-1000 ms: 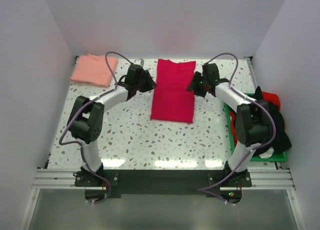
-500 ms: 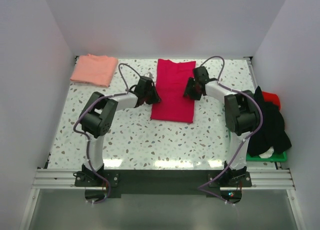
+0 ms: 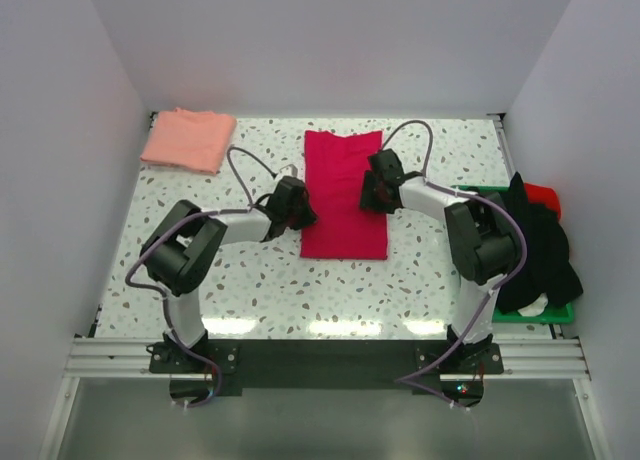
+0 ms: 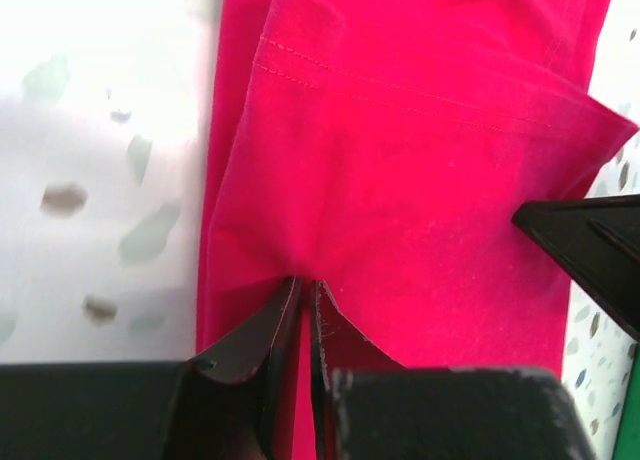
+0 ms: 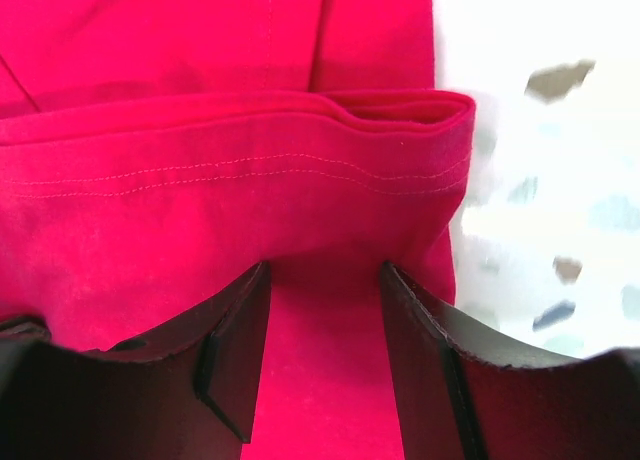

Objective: Fold and stack the t-shirts
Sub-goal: Fold the tshirt

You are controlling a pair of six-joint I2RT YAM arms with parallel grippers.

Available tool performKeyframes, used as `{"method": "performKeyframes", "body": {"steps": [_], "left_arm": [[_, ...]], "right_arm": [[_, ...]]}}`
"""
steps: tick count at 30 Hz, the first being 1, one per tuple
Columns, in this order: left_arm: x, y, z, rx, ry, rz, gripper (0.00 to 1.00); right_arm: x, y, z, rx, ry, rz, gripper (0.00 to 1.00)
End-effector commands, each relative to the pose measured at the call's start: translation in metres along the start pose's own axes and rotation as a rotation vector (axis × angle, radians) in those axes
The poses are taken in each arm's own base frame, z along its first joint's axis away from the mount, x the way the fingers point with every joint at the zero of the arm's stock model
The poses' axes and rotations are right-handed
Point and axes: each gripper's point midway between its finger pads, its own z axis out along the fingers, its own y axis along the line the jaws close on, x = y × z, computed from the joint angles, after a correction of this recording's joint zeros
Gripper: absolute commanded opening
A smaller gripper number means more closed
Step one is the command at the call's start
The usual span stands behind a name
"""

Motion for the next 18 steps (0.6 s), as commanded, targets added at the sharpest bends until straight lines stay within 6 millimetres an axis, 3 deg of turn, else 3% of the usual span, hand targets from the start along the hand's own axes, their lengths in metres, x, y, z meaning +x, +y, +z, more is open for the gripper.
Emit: {"method": "performKeyframes", "body": {"steps": [1,3,5,6,8,9,12,14,18], "left_arm": [[0.025,0.023,-0.020,-0.080,0.006,-0.021,0.13],[0.036,0.030,-0.034,-0.081,0.006,-0.022,0.13],[0.048,0.031,-0.044,-0.073,0.006,-0.025,0.13],[0.059,0.033,-0.055,-0.064,0.014,-0.019,0.13],[0.067,0.035,-0.064,-0.053,0.018,-0.025,0.13],[0.075,0.038,-0.073,-0.048,0.024,-0.019,0.13],[0.077,0.040,-0.088,-0.025,0.018,-0.026,0.13],[0.074,0.037,-0.094,-0.013,0.010,-0.021,0.14],[0.048,0.007,-0.106,0.052,-0.040,0.001,0.15]], "right_arm": [[0.044,-0.016,-0.012,0.059,0.078,-0.039,0.52],[0.064,-0.015,-0.017,0.054,0.092,-0.054,0.52],[0.069,-0.010,-0.029,0.030,0.073,-0.057,0.52],[0.085,-0.008,-0.033,0.023,0.089,-0.081,0.52],[0.089,-0.004,-0.045,0.008,0.069,-0.090,0.52],[0.103,-0.003,-0.049,0.003,0.088,-0.109,0.52],[0.109,0.000,-0.065,-0.024,0.070,-0.116,0.52],[0.100,0.001,-0.075,-0.036,0.039,-0.119,0.52],[0.078,0.009,-0.098,-0.054,-0.008,-0.131,0.51]]}}
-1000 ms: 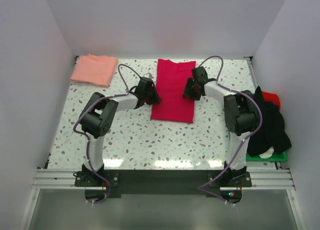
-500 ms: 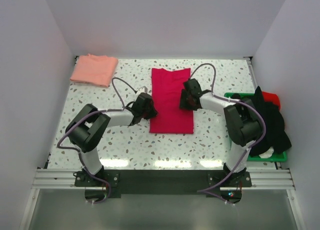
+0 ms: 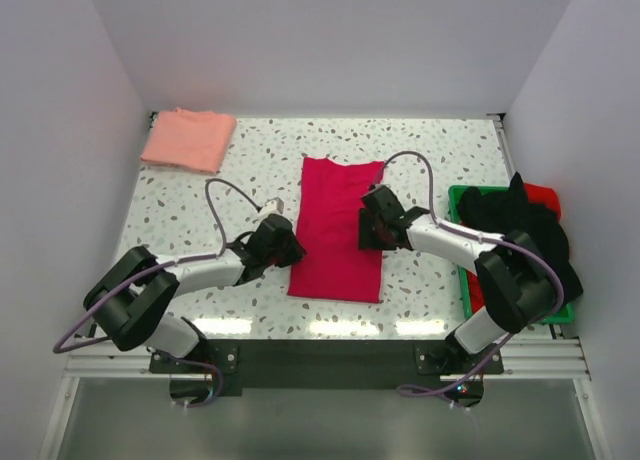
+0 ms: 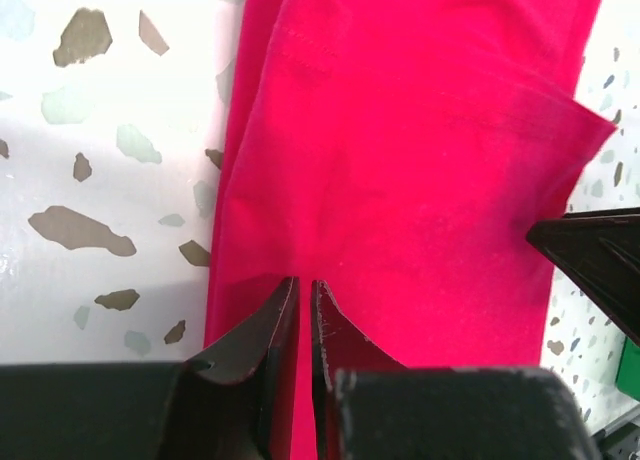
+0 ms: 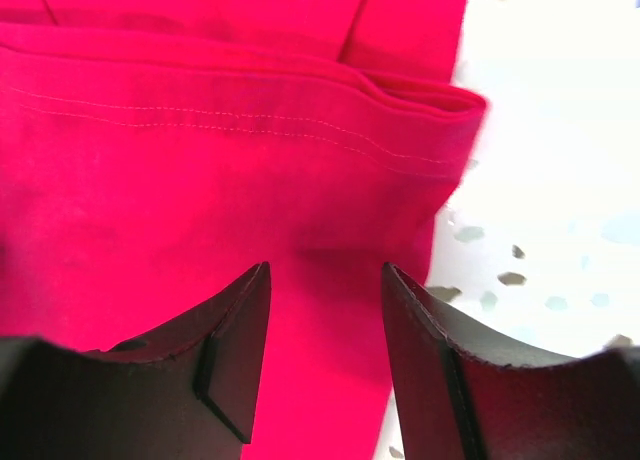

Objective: Fold and stack the t-shirts
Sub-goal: Fold the tshirt

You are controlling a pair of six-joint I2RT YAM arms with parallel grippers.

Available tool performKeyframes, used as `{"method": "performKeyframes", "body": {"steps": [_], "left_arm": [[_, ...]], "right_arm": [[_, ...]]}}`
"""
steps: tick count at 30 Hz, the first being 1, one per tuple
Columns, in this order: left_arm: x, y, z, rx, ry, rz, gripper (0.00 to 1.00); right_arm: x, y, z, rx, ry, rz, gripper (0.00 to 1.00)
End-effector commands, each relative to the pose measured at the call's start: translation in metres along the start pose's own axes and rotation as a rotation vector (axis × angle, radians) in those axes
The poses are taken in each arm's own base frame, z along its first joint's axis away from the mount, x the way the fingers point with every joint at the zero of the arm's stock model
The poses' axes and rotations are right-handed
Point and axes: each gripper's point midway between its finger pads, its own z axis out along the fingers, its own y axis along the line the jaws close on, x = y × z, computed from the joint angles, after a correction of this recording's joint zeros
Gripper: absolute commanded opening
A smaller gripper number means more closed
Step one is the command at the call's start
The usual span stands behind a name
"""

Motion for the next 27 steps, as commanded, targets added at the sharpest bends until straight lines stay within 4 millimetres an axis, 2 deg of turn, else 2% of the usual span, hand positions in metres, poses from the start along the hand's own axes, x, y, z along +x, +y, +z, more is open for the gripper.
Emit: {"method": "performKeyframes", "body": {"steps": [1,2,4,5,8,9,12,13,14,16,17,19,22,27], "left_arm": [[-0.030,-0.027,-0.012,0.044,-0.076,0.029,0.15],[-0.039,-0.038,-0.013,0.062,-0.094,0.033,0.15],[-0.045,-0.041,-0.011,0.057,-0.104,0.054,0.16],[-0.052,-0.049,-0.010,0.066,-0.117,0.058,0.16],[-0.057,-0.050,0.009,0.030,-0.100,0.089,0.15],[-0.062,-0.047,0.014,0.017,-0.104,0.084,0.15],[-0.074,-0.043,0.032,-0.006,-0.104,0.084,0.14],[-0.076,-0.043,0.036,-0.004,-0.097,0.092,0.14],[-0.081,-0.044,0.040,-0.004,-0.100,0.090,0.13],[-0.081,-0.030,0.052,-0.043,-0.084,0.086,0.12],[-0.079,-0.022,0.059,-0.059,-0.071,0.079,0.11],[-0.077,-0.014,0.064,-0.076,-0.060,0.076,0.11],[-0.067,0.005,0.068,-0.105,-0.039,0.056,0.10],[-0.064,0.014,0.069,-0.106,-0.029,0.036,0.10]], "right_arm": [[-0.031,0.002,-0.029,0.001,-0.092,0.009,0.51],[-0.039,0.005,-0.038,-0.010,-0.121,0.010,0.51],[-0.044,0.003,-0.041,0.002,-0.141,0.006,0.50],[-0.050,0.004,-0.043,0.006,-0.150,0.004,0.50],[-0.057,0.005,-0.036,0.030,-0.143,-0.015,0.45],[-0.055,0.005,-0.027,0.042,-0.126,-0.024,0.45],[-0.064,0.003,-0.016,0.068,-0.124,-0.027,0.41],[-0.059,0.000,-0.003,0.083,-0.089,-0.031,0.40],[-0.065,-0.002,0.001,0.086,-0.092,-0.019,0.38],[-0.060,-0.008,0.018,0.097,-0.050,-0.021,0.36],[-0.064,-0.011,0.022,0.096,-0.046,-0.012,0.35],[-0.059,-0.016,0.034,0.102,-0.010,-0.017,0.34],[-0.057,-0.023,0.045,0.106,0.017,-0.006,0.33],[-0.051,-0.025,0.052,0.063,0.051,0.013,0.32]]}}
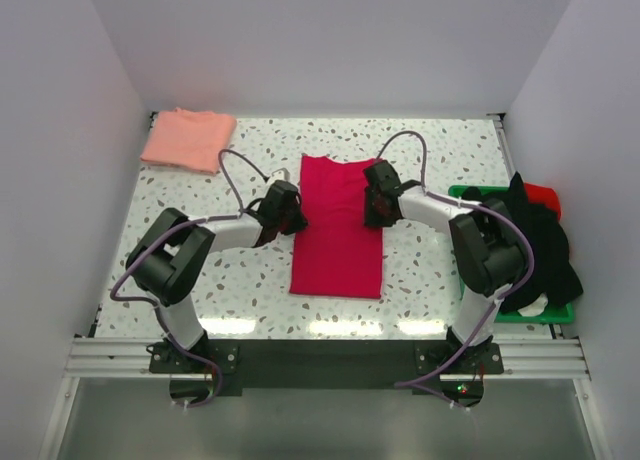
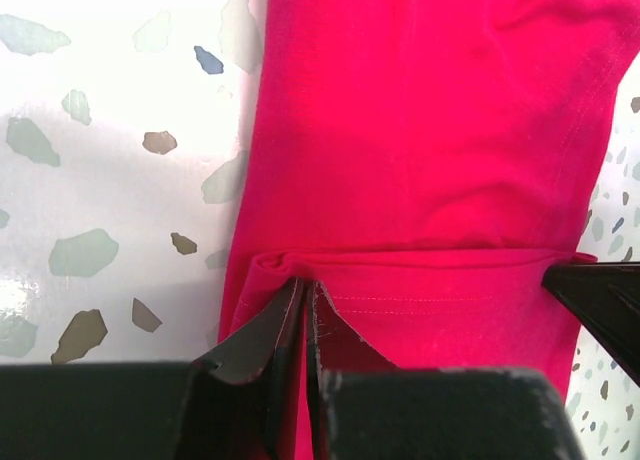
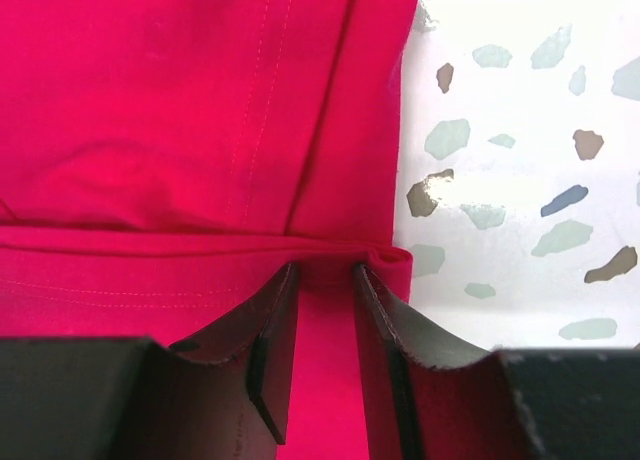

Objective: Fold and stack the t-shirts
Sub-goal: Fold the tshirt

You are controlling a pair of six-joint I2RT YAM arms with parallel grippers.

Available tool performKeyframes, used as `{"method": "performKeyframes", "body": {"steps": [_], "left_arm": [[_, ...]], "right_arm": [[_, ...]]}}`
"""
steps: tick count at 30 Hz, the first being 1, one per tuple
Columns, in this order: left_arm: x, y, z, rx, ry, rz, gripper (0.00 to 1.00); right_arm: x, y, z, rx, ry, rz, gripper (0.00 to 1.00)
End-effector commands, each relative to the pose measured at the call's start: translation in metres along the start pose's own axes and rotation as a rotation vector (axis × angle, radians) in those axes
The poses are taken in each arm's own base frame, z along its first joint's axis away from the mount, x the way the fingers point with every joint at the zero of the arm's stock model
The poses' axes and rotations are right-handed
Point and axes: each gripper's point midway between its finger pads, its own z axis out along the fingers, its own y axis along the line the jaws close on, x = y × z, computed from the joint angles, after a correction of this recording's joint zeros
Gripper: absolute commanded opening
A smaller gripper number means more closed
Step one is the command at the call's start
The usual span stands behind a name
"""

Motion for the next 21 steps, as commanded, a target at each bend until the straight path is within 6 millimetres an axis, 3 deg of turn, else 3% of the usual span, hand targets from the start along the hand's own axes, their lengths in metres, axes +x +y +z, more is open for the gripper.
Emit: {"method": "performKeyframes", "body": {"steps": [1,8,11,16,18,20,21], "left_arm": [[0.006,0.020,0.004,-0.043,0.016,0.008,0.10],[-0.025,0.022,0.001,-0.025,-0.010,-0.027,0.10],[-0.037,0.009,-0.007,0.028,-0.029,-0.022,0.11],[-0.071,-0.025,-0.043,0.143,-0.115,0.016,0.29],[-0.070,-0.018,-0.055,0.113,-0.112,0.035,0.35],[-0.071,-0.018,-0.073,0.124,-0.130,0.037,0.39],[-0.059,-0.006,-0.076,0.104,-0.107,0.035,0.40]], "right_arm": [[0.006,-0.001,0.010,-0.026,0.039,-0.012,0.32],[-0.010,0.011,0.008,-0.139,0.060,0.023,0.32],[-0.021,0.015,-0.004,-0.170,0.037,0.028,0.33],[-0.043,0.020,-0.043,-0.207,-0.017,0.025,0.38],[-0.049,0.017,-0.065,-0.212,-0.054,0.036,0.43],[-0.035,0.010,-0.076,-0.212,-0.036,0.053,0.45],[-0.015,0.007,-0.077,-0.225,-0.001,0.069,0.46]]}}
